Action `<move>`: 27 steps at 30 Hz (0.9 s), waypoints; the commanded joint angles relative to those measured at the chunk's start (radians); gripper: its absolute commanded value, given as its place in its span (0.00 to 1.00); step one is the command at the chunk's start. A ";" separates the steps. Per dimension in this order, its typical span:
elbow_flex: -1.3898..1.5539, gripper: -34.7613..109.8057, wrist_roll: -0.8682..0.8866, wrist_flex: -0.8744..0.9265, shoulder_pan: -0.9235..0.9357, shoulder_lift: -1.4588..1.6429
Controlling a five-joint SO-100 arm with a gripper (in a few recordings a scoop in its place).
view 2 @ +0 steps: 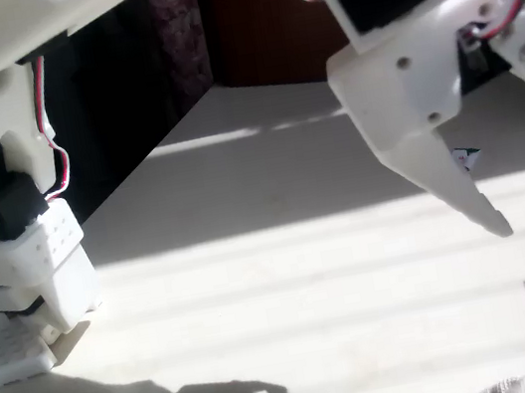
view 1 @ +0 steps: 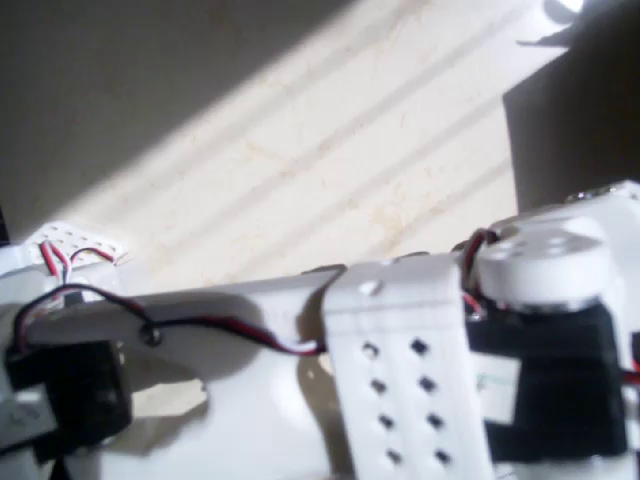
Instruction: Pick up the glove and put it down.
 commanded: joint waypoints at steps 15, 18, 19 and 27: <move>-0.017 0.41 0.081 -0.252 -0.051 -0.344; -0.017 0.38 0.080 -0.253 -0.055 -0.362; -0.017 0.36 0.078 -0.253 -0.057 -0.370; -0.017 0.24 0.078 -0.296 -0.049 -0.374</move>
